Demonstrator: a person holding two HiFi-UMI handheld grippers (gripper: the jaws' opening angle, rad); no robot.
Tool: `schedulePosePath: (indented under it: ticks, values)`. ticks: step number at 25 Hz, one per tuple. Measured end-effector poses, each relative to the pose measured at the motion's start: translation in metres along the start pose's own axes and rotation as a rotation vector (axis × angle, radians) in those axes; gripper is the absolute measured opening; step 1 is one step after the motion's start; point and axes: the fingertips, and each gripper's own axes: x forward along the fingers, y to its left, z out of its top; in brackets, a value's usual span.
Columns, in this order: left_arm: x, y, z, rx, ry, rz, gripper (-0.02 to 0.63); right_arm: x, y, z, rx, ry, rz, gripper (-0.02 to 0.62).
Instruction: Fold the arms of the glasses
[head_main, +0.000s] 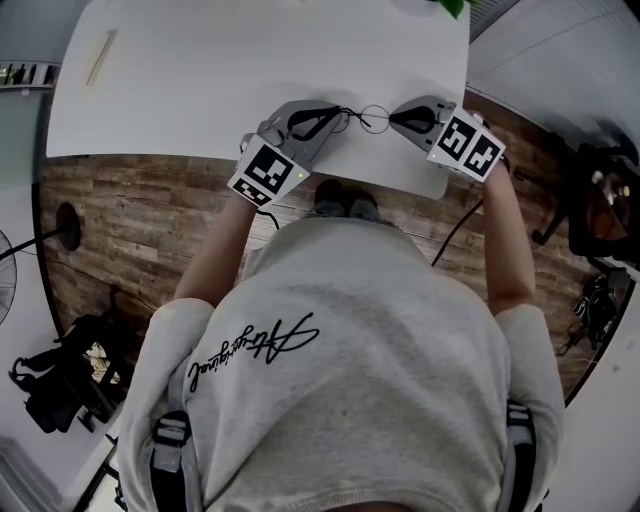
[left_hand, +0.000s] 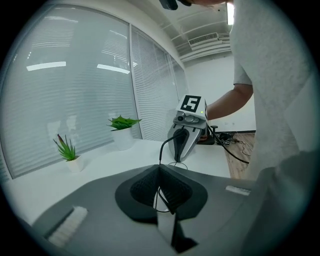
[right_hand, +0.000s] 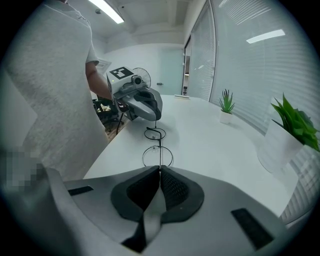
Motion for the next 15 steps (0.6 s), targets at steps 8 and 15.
schedulePosePath:
  ticks: [8, 15]
  values:
    - [0.012, -0.01, -0.007, 0.073, 0.091, -0.074, -0.003, 0.001, 0.0, 0.001, -0.007, -0.002, -0.012, 0.012]
    - [0.024, -0.017, -0.016, 0.162, 0.187, -0.119, -0.003, 0.001, 0.001, 0.001, -0.011, -0.003, -0.014, 0.012]
